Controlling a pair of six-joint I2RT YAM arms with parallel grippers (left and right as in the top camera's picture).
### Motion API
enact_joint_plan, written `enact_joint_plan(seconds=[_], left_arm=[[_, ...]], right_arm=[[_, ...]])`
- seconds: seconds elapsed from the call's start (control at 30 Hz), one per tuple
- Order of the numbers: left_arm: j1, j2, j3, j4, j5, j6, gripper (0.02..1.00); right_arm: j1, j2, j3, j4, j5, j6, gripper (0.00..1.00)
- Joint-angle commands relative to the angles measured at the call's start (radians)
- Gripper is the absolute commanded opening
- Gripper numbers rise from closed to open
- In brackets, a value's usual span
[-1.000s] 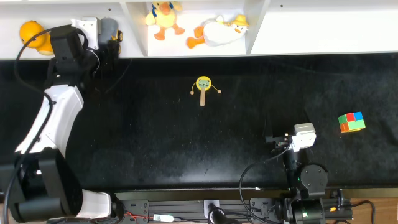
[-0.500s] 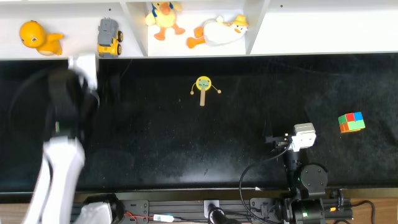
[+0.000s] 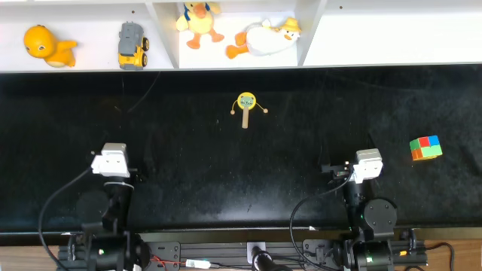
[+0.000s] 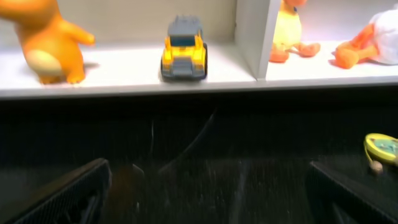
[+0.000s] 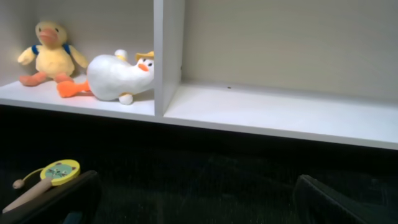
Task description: Store Toys
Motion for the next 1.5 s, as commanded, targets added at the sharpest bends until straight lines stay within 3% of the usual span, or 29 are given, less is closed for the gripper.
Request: enact_joint_plan(seconds=[0.03, 1.17, 1.2, 1.3, 1.37, 1.5], left_arm=[[-0.029, -0.152, -0.008, -0.145, -0.033, -0.05, 0.998], [-0.074, -0.222, -0.009, -0.148, -0.051, -0.046, 0.998], [-0.074, -0.222, -0.009, -0.148, -0.051, -0.045, 0.998], [-0.074, -0.222, -0.009, -0.148, -0.051, -0.046, 0.998], [-0.074, -0.222, -0.009, -0.148, -0.051, -0.046, 0.998], [-0.074, -0.222, -0.009, -0.148, -0.051, -0.046, 0.998]], right_arm=[[-0.007, -0.006, -0.014, 0.005, -0.011, 0.011, 0.996], [-0.005, -0.006, -0.013, 0.005, -0.011, 0.011, 0.996], [-0.005, -0.004, -0.013, 0.004, 0.004, -0.006, 0.996], [-0.005, 0.041, 0.019, -0.037, 0.158, -0.117, 0.993], [0.0, 0.135, 0.089, -0.108, 0.224, -0.121, 0.996], [0.06, 0.395, 0.314, -0.306, 0.225, -0.113, 0.996]])
